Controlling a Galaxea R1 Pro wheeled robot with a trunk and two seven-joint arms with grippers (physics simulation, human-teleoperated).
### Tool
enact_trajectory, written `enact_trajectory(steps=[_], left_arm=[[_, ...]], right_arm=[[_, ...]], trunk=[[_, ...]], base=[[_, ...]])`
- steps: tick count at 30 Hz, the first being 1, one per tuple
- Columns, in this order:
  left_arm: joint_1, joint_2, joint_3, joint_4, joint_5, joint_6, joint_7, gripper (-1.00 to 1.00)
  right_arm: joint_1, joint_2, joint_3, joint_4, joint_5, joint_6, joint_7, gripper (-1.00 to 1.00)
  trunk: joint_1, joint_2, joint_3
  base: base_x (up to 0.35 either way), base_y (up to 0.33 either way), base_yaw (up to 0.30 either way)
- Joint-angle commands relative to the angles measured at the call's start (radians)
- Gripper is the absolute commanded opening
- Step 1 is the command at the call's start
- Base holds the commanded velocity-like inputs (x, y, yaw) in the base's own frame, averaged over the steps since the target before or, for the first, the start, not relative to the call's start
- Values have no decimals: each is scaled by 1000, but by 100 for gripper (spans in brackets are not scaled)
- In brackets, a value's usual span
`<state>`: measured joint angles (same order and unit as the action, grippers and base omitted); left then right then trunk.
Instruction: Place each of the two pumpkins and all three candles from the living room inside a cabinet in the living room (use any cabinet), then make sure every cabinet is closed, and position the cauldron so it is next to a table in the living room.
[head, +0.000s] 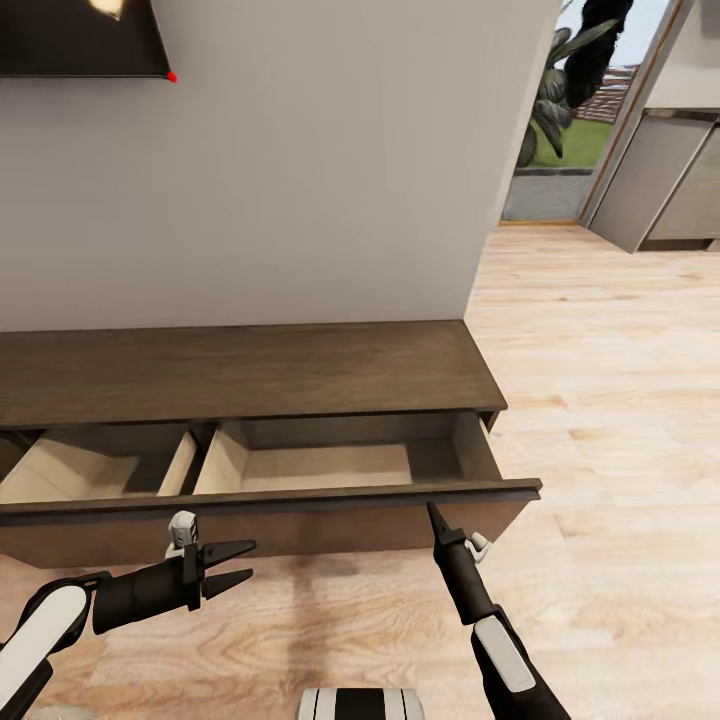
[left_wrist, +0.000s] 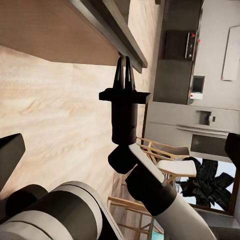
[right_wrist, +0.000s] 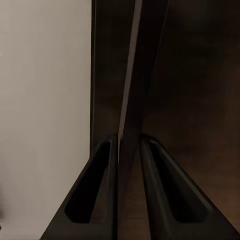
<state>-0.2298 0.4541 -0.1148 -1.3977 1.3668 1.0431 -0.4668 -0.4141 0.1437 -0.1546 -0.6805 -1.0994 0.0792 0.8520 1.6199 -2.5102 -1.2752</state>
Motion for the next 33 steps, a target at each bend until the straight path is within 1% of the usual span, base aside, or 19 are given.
enact_trajectory(steps=[1,14,23,33], left_arm=[[0,0,0,0,0,0,0,100],[0,0,0,0,0,0,0,100],[0,0,0,0,-1,0,0,100],[0,0,0,0,-1,0,0,100]], right_arm=[[0,0,23,-1,4,4,9,-100],[0,0,23,-1,4,4,9,-100],[0,1,23,-1,4,4,9,-100],[0,1,23,-1,4,4,9,-100]], trunk=[[0,0,0],[0,0,0],[0,0,0],[0,0,0]], base=[[-2,0,0],[-72,0,0],[-19,0,0],[-91,0,0]])
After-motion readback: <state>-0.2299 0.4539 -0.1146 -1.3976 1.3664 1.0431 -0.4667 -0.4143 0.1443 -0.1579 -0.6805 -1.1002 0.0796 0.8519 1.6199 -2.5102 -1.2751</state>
